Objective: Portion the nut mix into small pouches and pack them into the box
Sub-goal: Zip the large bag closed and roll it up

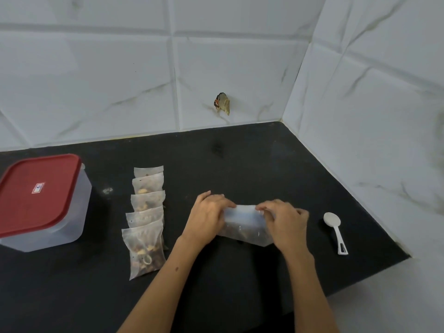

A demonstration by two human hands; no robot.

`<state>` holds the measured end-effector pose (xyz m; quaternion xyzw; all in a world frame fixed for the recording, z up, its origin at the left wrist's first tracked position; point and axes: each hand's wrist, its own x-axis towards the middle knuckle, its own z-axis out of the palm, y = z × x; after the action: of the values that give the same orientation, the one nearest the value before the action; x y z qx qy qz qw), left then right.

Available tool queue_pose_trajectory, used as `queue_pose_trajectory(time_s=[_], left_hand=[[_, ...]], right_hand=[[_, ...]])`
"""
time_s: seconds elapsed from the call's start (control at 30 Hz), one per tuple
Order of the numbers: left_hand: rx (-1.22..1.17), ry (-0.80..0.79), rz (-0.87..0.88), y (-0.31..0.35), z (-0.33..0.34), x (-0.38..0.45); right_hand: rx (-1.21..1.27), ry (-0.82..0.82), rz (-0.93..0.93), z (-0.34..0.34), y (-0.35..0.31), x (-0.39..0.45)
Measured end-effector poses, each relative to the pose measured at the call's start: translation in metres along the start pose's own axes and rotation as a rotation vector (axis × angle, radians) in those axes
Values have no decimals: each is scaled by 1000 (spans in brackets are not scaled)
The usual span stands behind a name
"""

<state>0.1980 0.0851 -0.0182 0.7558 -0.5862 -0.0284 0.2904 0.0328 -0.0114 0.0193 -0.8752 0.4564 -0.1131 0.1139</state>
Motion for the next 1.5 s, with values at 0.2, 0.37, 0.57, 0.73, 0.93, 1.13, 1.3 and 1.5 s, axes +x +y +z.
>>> queue_pose_trajectory(time_s=[0.2, 0.37, 0.57, 0.73, 0.93, 1.13, 1.3, 1.5], left_hand=[[75, -66, 77, 4, 2, -5], [90, 29, 77, -1, 15, -4], [-4, 56, 46, -10, 19, 0], [-175, -130, -8, -12, 8, 3], [-291, -437, -181, -24, -7, 4], [-656, -358, -278, -23, -19, 6], [-1165, -256, -505, 5, -22, 22], [-1104, -220, -667, 51, 31, 72]], right_hand=[[103, -188, 88, -11, 16, 17], [-72, 1, -114, -13, 1, 6], [-18, -395, -67, 2, 7, -12], [58, -399, -82, 14, 17, -10], [89, -421, -17, 8, 21, -2], [157, -199, 43, -3, 20, -14], [582, -203, 318, -22, 39, -31], [927, -112, 566, -40, 57, -62]])
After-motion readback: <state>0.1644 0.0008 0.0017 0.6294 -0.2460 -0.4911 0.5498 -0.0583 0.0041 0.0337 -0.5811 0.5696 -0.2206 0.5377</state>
